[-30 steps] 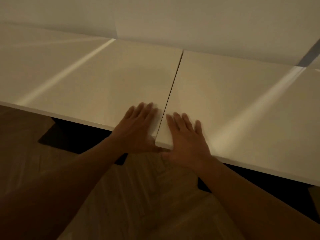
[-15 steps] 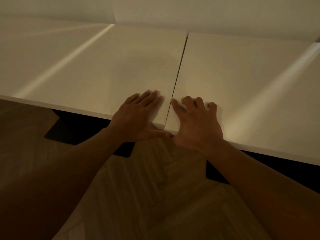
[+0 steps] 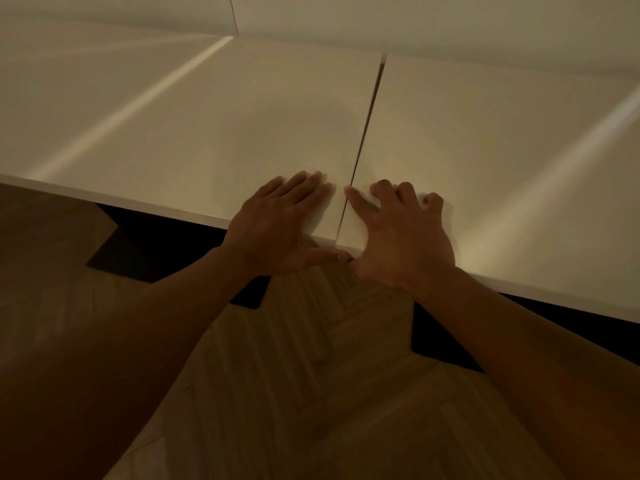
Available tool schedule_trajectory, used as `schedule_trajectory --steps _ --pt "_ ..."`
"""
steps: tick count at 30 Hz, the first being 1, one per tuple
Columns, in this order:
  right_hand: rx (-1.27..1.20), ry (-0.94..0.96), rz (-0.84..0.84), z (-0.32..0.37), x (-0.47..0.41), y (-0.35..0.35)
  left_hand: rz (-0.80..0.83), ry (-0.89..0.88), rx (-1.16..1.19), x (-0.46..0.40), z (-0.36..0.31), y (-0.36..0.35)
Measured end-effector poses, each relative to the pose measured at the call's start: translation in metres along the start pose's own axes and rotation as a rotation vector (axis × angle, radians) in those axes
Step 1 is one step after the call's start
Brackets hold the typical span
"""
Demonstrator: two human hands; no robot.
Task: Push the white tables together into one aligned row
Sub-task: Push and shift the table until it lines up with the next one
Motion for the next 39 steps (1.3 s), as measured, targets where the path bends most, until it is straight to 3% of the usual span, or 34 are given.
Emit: schedule_trajectory --steps 16,23,28,39 --pt "0.017 -0.014 -0.019 -0.001 -0.004 -0.004 -0.015 0.012 0.032 -0.001 0.001 -0.002" --pt "-0.043 0.010 -0.022 -0.005 0.003 -0.005 0.117 0.068 0.061 -0.003 -0.006 0.000" --pt "-0.095 0.106 -0.008 -0.039 0.031 -0.018 0.172 -0.046 0.063 -0.022 -0.059 -0.007" --pt "-0.026 -0.112 0.115 -0.208 0.168 -0.050 0.232 -0.319 0.125 -0.092 -0.245 -0.038"
Point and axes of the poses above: each hand's wrist, its own x-axis away from the middle knuckle, its own y-axis out of the back of the hand, z = x × y, the point moved 2 cm from there along -x, towards the middle knuckle, and after that the axes turned 12 degrees about x, right-handed, at the moved point
